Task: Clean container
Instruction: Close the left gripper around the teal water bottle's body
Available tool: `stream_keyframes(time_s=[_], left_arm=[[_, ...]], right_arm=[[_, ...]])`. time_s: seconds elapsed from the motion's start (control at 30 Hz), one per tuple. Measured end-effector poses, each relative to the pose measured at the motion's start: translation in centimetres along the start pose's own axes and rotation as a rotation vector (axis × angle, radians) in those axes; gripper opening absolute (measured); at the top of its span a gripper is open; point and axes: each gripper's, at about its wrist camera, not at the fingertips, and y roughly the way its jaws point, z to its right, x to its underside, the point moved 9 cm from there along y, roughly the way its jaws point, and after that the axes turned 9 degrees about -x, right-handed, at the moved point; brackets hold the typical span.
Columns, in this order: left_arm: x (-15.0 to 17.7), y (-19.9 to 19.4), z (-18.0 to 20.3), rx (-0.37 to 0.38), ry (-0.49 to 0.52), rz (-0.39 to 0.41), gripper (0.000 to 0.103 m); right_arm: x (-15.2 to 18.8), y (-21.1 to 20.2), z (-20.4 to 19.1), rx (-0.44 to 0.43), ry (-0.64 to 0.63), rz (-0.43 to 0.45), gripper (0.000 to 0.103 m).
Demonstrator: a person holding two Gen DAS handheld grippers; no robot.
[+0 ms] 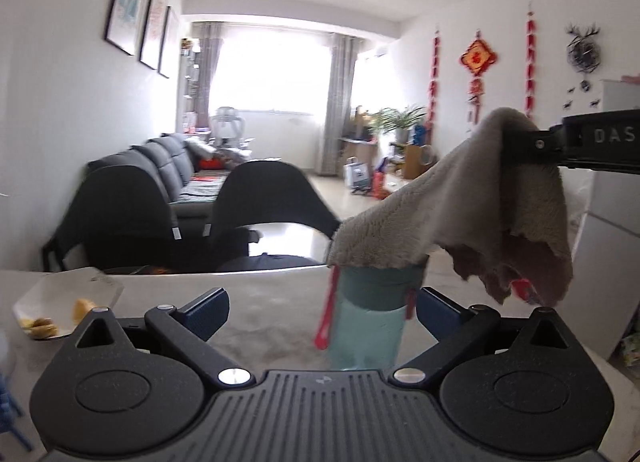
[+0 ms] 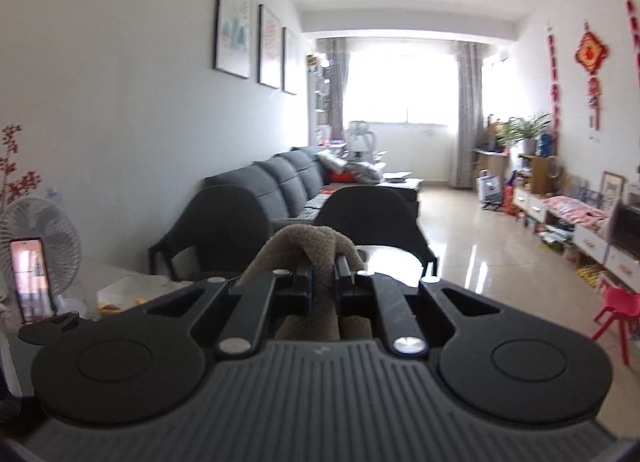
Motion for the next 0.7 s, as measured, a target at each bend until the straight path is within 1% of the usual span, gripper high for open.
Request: stream_keyframes(time_s=[0.1, 0.17, 0.3, 0.5, 0.63, 0.7], left_arm=[[0.3, 1.8, 1.1, 0.072, -0.006, -0.006, 0.097], [0.6, 3.2, 1.7, 0.09, -0.002, -0.015, 0.096], [0.9, 5.1, 2.3, 0.103, -0.003, -0.019, 0.095], [0.4, 7.5, 3.3, 0.113, -0.005, -0.028, 0.092], [0.0, 8.0, 4.8, 0.115, 0.055, -0.012, 0.092], [0.0, 8.7, 5.4, 0.113, 0.085, -0.017, 0.093]], right_arm=[[0.1, -0.4, 1.2, 0.037, 0.009, 0.006, 0.009], [0.4, -0.5, 2.0, 0.062, 0.018, 0.01, 0.009], [0.4, -1.1, 3.5, 0.122, 0.03, 0.037, 0.009], [0.2, -1.5, 4.8, 0.164, 0.045, 0.059, 0.009], [0.5, -1.7, 5.0, 0.175, 0.051, 0.059, 0.009], [0.8, -1.7, 5.0, 0.176, 0.053, 0.055, 0.009]])
